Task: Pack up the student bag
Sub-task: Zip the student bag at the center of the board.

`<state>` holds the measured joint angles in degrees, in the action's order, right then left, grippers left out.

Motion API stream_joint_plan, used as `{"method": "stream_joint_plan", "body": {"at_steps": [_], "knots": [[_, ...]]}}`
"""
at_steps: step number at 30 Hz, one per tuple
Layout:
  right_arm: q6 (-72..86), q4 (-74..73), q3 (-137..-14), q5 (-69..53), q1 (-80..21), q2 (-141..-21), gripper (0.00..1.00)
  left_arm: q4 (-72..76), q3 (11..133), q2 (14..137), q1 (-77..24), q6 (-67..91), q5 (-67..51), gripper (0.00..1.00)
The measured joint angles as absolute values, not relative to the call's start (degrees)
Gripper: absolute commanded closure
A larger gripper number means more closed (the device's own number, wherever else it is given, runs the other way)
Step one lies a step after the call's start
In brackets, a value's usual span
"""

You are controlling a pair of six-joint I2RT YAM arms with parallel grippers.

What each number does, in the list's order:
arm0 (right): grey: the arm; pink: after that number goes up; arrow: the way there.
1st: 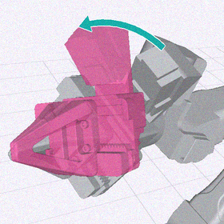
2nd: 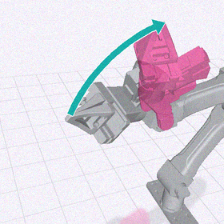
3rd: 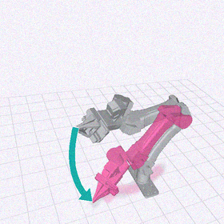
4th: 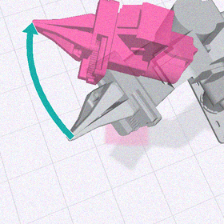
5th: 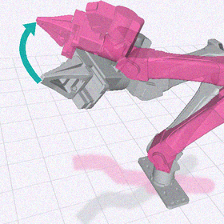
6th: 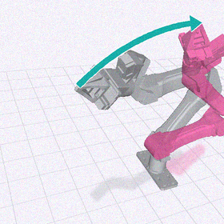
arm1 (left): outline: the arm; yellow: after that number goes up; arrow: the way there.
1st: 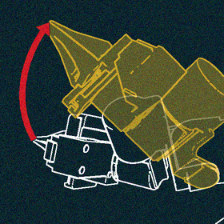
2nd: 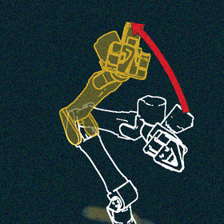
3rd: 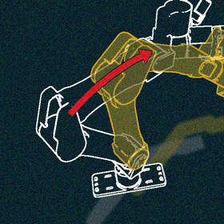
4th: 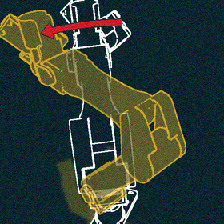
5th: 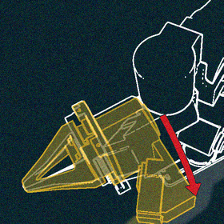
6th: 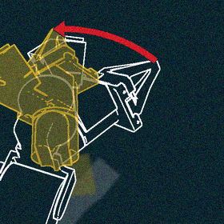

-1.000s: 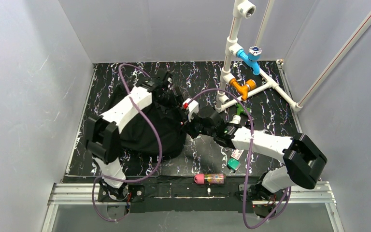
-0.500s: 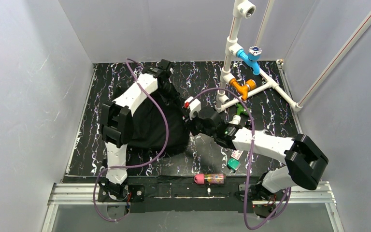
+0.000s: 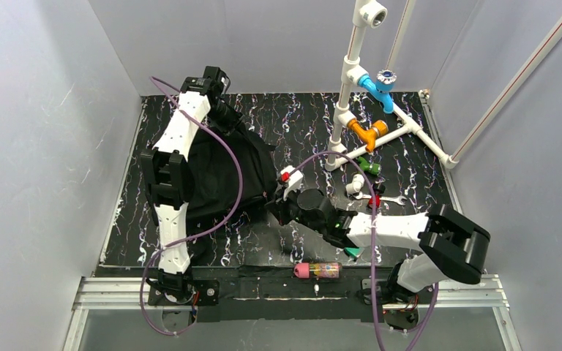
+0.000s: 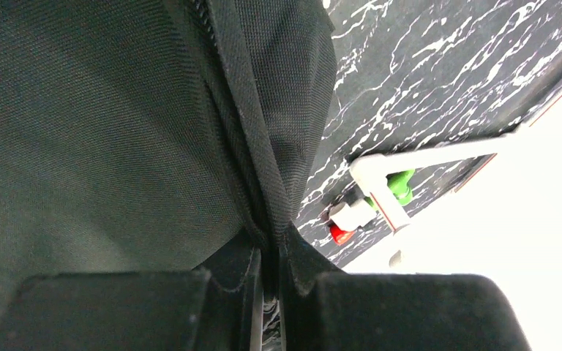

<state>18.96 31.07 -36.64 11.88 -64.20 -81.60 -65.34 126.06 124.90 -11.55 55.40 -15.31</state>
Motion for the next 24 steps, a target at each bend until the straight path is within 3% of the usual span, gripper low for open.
{"method": "stream_joint_plan", "body": {"at_steps": [5, 6, 7, 9, 10, 14, 18, 21, 24], "knots": [[19.33, 35.64, -40.42, 8.99, -64.27, -89.62, 0.99, -61.87, 123.2, 123.9, -10.94, 58.72, -14.41, 1.0], [19.33, 35.83, -41.47, 8.36, -64.27, -91.26, 0.99, -60.23, 121.34, 123.17, -10.72, 59.55, -14.44, 0.96], [19.35, 35.88, -42.13, 7.92, -64.27, -92.25, 0.99, -58.67, 119.68, 122.63, -10.37, 60.34, -14.72, 0.73], [19.18, 35.92, -42.44, 7.49, -64.14, -92.53, 0.99, -57.43, 118.83, 122.39, -9.8, 60.36, -15.55, 0.39], [19.16, 35.09, -42.44, 6.11, -64.07, -91.96, 0.99, -55.79, 119.2, 122.43, -9.5, 59.75, -15.4, 0.34], [18.04, 29.58, -42.22, 0.43, -64.01, -88.51, 0.99, -50.89, 122.63, 120.68, -7.53, 52.9, -13.82, 0.31], [16.05, 25.93, -42.24, -2.59, -63.24, -85.91, 0.99, -49.89, 108.86, 109.67, -8.82, 43.77, -8.56, 0.3], [14.81, 23.16, -42.24, -3.64, -62.24, -84.84, 0.99, -51.46, 98.08, 101.16, -15.68, 37.12, -4.43, 0.3], [14.02, 21.45, -42.17, -4.1, -61.34, -83.55, 0.99, -52.31, 94.87, 99.15, -25.15, 32.42, -2.72, 0.3]]}}
